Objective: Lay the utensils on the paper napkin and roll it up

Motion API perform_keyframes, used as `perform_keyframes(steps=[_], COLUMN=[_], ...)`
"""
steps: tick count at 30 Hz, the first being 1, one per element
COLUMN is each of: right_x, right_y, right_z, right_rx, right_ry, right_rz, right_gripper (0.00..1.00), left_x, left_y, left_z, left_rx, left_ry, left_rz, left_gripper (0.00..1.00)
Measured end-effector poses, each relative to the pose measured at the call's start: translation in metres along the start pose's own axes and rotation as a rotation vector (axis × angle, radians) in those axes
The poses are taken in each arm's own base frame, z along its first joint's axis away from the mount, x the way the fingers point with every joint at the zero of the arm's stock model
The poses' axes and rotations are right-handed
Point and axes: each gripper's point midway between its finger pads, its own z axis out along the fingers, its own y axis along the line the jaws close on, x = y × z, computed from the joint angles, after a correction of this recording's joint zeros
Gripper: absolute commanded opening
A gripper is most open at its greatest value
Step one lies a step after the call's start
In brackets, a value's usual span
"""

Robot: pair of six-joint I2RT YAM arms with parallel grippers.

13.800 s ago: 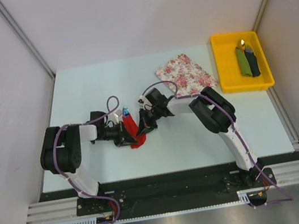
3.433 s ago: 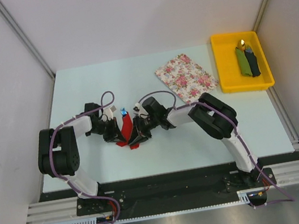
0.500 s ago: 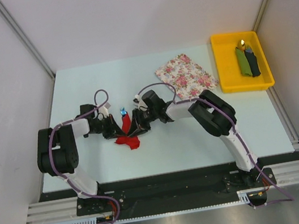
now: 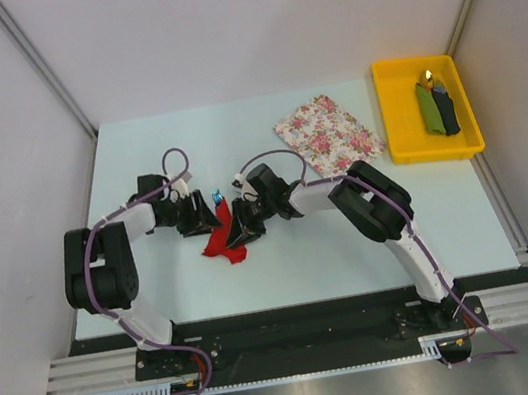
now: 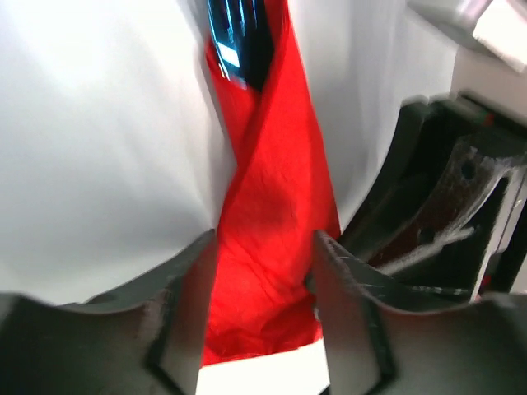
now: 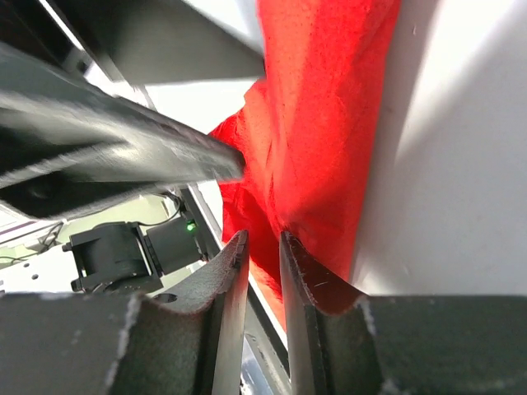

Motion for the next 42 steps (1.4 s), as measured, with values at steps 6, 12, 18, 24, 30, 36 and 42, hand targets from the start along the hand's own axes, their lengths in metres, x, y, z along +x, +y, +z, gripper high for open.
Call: perform_keyframes(steps=[6,12,18,24,30,36,42], right_x=[0.000,0.000,0.000,-0.002,-0.003,-0.003,-0.003], right_y=[0.000,-0.001,-0.001,-0.002,-0.002,-0.002,-0.002], right_z=[0.000,0.000,-0.001,-0.002,-0.002,-0.003,-0.003], right_rx=[0.000,0.000,-0.004,-0.008,-0.010,-0.010,-0.011], right_ry=[0.003,0.005,0.009,0.008,0.007,0.007,0.006], right_rz=[-0.002,0.001,0.004,0.008,0.009,0.016,0.015], right_gripper=[0.27,0.26,0.26,0.26,0.26,0.26,0.26], left_x=[-0.031,-0.035,-0.036,-0.035,-0.033,-0.033,-0.032], left_y=[0.003,0.008,0.005,0.001,-0.002,-0.002,-0.001], left_z=[-0.004,0.007,0.014,0.019,0.023,0.028,0.029], left_rx=[-0.049,-0.036,0.010,0.021,0.009,-0.023,-0.041], left_ry=[-0.067,-0.054,-0.054,-0.052,-0.043,-0.034,-0.029], left_rz=[0.048,0.044,0.045,0.062,0.073,0.063,0.044], left_gripper=[0.64,0.57,0.46,0.39,0.34,0.18,0.00])
